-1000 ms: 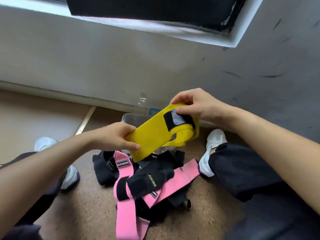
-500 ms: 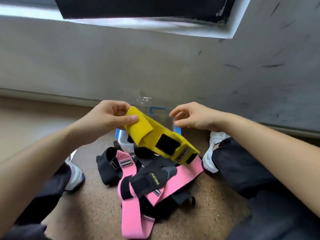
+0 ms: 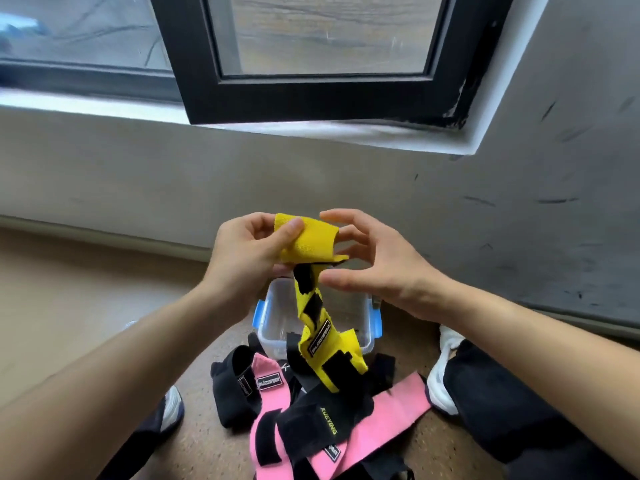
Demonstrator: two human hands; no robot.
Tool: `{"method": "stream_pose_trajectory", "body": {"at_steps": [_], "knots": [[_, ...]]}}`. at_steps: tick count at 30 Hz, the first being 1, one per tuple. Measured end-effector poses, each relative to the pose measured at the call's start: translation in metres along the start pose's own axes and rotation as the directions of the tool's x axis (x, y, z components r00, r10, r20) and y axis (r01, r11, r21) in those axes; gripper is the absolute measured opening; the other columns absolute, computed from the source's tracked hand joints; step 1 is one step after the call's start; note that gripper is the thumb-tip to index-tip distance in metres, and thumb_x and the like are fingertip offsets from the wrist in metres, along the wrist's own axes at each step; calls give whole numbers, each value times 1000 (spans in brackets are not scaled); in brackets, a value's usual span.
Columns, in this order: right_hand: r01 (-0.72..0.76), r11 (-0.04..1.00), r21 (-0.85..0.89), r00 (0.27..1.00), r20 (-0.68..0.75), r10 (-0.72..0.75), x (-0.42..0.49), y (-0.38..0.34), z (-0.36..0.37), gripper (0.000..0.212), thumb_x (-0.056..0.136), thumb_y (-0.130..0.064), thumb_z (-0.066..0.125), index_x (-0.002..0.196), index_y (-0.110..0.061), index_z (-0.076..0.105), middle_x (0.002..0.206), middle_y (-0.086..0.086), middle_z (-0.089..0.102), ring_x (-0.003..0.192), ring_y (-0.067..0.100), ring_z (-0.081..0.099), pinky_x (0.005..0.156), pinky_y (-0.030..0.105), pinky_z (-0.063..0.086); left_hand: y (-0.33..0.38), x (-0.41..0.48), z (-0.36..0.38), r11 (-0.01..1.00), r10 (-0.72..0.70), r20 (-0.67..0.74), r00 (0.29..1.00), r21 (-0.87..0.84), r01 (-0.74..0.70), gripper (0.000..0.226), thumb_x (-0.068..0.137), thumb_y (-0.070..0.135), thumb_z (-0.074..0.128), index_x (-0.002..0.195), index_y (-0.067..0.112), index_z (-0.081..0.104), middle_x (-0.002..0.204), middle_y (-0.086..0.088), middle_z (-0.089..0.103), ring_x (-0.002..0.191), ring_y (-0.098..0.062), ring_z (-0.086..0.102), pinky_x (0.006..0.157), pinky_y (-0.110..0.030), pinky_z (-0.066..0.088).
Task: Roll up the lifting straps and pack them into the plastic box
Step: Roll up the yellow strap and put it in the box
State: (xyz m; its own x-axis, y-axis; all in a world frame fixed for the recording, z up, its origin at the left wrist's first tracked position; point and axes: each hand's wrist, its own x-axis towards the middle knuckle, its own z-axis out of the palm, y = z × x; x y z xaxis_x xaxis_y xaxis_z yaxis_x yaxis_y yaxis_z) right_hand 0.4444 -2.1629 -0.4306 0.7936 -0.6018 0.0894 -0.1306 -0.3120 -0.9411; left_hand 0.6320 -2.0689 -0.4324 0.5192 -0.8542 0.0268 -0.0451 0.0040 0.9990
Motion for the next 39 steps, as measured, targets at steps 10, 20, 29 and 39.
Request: {"method": "stream_pose_trajectory", "body": {"at_steps": [10, 20, 29, 39], "knots": [[315, 948, 49, 926, -235, -296, 12, -62, 11, 22, 94, 2, 66, 115, -3, 63, 92, 18, 70, 77, 18, 70, 55, 27, 56, 64, -23, -2, 959, 283, -94, 954, 22, -282, 26, 91, 41, 71, 94, 15, 72, 80, 6, 71, 75, -1, 67, 65, -19, 54], [412, 901, 135, 879, -321, -353, 11, -203, -7, 15, 97, -8, 65, 112, -4, 66, 88, 7, 75, 72, 19, 75, 55, 30, 57, 183, -42, -21, 881, 472, -32, 881, -22, -473, 46, 91, 25, 77, 127, 10, 52, 119, -17, 67, 96, -24, 74, 71, -31, 62], [382, 922, 71, 838, -447, -313, -20, -282, -2, 34, 96, -33, 67, 120, -9, 66, 103, 8, 74, 87, 28, 73, 55, 27, 55, 264, -85, -38, 711, 680, 83, 728, 165, -683, 50, 90, 26, 78, 135, 31, 56, 127, -1, 62, 101, -19, 70, 68, -20, 59], [314, 945, 93, 899, -350, -264, -50, -279, -8, 30, 92, -38, 72, 115, -19, 65, 99, 5, 73, 87, 24, 73, 54, 29, 55, 260, -101, -37, 677, 686, 166, 709, 213, -705, 34, 95, 27, 71, 129, 22, 67, 116, -2, 72, 103, -21, 72, 75, -30, 63]]}}
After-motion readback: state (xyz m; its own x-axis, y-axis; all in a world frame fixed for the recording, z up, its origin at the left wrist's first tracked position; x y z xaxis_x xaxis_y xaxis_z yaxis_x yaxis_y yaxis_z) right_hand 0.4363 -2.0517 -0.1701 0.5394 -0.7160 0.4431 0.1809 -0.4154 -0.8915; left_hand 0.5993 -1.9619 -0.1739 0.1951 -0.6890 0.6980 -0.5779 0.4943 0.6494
